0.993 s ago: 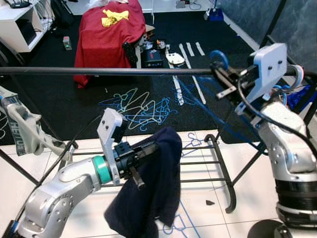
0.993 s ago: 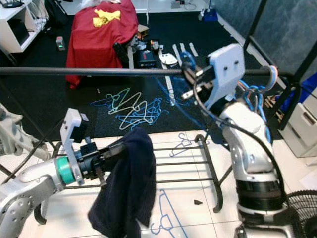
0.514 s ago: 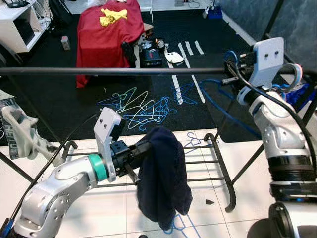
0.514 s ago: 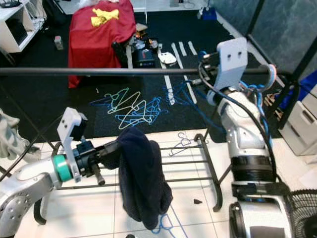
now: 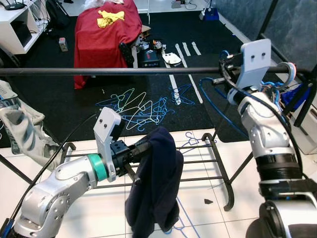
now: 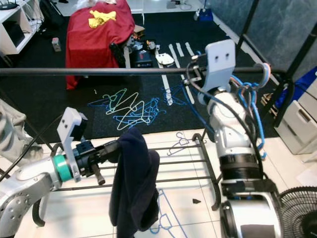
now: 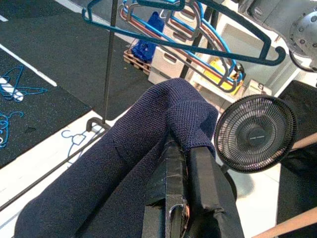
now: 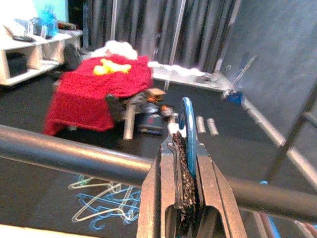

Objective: Hang hanger

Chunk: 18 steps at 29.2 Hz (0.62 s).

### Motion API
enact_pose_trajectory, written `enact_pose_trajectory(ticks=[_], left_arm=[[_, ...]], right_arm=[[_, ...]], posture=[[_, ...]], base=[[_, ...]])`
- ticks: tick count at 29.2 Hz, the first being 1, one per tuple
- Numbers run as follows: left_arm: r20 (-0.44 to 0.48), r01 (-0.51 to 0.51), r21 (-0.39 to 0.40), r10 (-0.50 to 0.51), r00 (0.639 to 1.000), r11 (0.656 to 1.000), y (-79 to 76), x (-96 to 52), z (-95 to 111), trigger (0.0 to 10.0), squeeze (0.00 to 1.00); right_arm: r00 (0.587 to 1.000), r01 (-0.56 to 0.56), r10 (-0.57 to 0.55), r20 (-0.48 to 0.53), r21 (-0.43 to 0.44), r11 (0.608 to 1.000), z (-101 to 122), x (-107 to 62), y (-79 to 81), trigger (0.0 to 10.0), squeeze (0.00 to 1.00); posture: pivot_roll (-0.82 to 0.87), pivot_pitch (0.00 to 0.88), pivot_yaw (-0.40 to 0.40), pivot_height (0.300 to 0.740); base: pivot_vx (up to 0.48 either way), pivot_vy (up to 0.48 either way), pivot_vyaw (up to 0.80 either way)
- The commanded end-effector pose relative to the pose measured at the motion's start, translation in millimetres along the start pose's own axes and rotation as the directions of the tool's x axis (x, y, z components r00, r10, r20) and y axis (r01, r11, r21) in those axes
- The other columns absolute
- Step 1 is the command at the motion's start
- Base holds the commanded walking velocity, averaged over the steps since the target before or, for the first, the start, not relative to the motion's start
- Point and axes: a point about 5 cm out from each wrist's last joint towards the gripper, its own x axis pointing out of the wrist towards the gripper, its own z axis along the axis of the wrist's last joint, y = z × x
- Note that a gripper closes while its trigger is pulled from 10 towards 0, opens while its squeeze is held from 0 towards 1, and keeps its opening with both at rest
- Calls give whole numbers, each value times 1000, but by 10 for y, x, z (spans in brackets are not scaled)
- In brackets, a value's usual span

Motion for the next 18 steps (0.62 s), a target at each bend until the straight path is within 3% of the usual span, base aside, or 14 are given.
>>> enact_pose_trajectory(ticks=[1, 5, 18], left_arm=[[0, 6, 6, -6, 1000, 1000, -11, 4, 3, 0, 0], [-2, 4, 3, -4, 1000, 1000, -8, 9, -10, 0, 0], [-9, 0, 5, 0, 1000, 1000, 0, 13, -24, 0, 0]], right_arm=[[999, 27, -26, 38, -31, 999, 23, -45, 41, 10000, 0], [991, 89, -82, 109, -56, 994, 73, -137, 70, 10000, 0], [995, 74, -74, 73, 6, 997, -54, -242, 237, 10000, 0]], posture=[[-30, 66, 116, 740], [-34, 67, 115, 740], [-32, 67, 115, 740]], base=[[0, 0, 0], [0, 0, 0], [0, 0, 0]])
